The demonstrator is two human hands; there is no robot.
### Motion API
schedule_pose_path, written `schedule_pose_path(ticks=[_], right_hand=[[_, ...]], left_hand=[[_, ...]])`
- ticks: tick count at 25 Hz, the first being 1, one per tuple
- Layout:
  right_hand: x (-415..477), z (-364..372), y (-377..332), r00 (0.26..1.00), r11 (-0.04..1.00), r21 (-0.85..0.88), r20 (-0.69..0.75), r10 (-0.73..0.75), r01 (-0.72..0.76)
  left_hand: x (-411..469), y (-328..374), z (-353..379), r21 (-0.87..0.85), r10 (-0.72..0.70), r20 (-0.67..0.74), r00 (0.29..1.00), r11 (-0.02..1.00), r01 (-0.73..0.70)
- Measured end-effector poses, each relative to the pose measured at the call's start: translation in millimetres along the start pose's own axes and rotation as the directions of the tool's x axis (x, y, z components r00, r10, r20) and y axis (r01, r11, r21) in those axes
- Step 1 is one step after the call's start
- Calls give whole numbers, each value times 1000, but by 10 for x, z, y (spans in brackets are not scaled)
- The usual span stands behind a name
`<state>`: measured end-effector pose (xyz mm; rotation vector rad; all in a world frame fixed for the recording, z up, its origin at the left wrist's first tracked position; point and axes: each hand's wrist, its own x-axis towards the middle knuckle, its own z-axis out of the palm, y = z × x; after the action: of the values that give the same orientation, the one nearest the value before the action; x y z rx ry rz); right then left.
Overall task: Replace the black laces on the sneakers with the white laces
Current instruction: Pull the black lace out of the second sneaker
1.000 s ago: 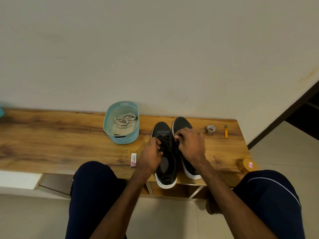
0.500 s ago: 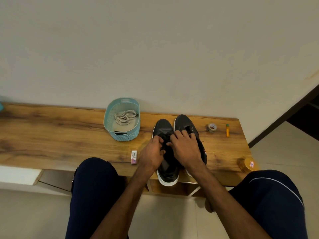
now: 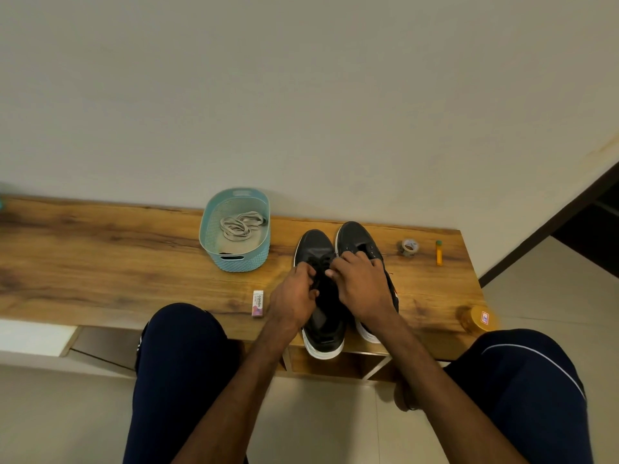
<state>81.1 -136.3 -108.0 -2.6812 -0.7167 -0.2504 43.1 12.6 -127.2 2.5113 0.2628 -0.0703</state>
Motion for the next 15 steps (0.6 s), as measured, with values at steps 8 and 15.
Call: schedule_pose_path(ticks=[8, 15], right_hand=[[239, -984, 339, 766, 422, 906, -300, 569, 41], [79, -367, 384, 971, 963, 122, 35, 238, -241]], left_hand=[[-12, 31, 13, -4, 23, -7, 1000, 1000, -23], [-20, 65, -9, 14, 94, -42, 995, 995, -94]])
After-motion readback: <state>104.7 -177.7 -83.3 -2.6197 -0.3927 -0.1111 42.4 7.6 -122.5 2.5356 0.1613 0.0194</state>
